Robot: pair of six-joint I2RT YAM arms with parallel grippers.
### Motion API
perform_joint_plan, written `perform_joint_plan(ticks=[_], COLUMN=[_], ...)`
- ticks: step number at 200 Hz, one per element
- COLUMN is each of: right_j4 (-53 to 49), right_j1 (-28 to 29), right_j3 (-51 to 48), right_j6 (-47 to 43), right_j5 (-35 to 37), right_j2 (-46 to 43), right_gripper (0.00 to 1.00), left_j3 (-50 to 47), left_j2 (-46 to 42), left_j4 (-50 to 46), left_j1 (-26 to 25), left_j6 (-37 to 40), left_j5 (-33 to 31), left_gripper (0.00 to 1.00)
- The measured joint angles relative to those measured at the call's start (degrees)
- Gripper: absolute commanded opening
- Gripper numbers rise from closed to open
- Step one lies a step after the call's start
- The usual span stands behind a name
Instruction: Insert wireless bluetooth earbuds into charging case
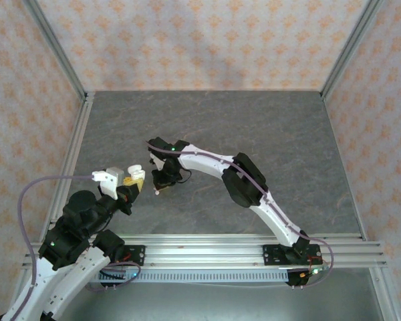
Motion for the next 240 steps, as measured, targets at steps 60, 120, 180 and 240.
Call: perform_joint_plan(ticks=[60, 120, 180, 240], right_j4=[4.6, 7.6, 5.4, 2.7], right_j1=[0.1, 2.8, 4.9, 4.9], right_j3=[-13.7, -13.9, -6.0, -4.6], right_j6=[9.8, 15.6, 16.6, 18.1], right_j5=[3.6, 7.2, 7.9, 9.7], right_j2=[-9.2, -12.6, -7.6, -5.4], right_gripper=[0.34, 0.44, 0.44, 0.44], left_j3=[0.0, 0.1, 0.4, 0.4], left_j2=[0.1, 0.4, 0.0, -0.8], left_j4=[0.0, -0.4, -1.7, -1.8], left_j1=[0.0, 0.0, 0.0, 0.0], left_j6=[0.0, 0.0, -0.1, -0.5], left_j5=[-0.9, -1.3, -1.7, -1.9], left_gripper=[0.00, 0.00, 0.00, 0.00])
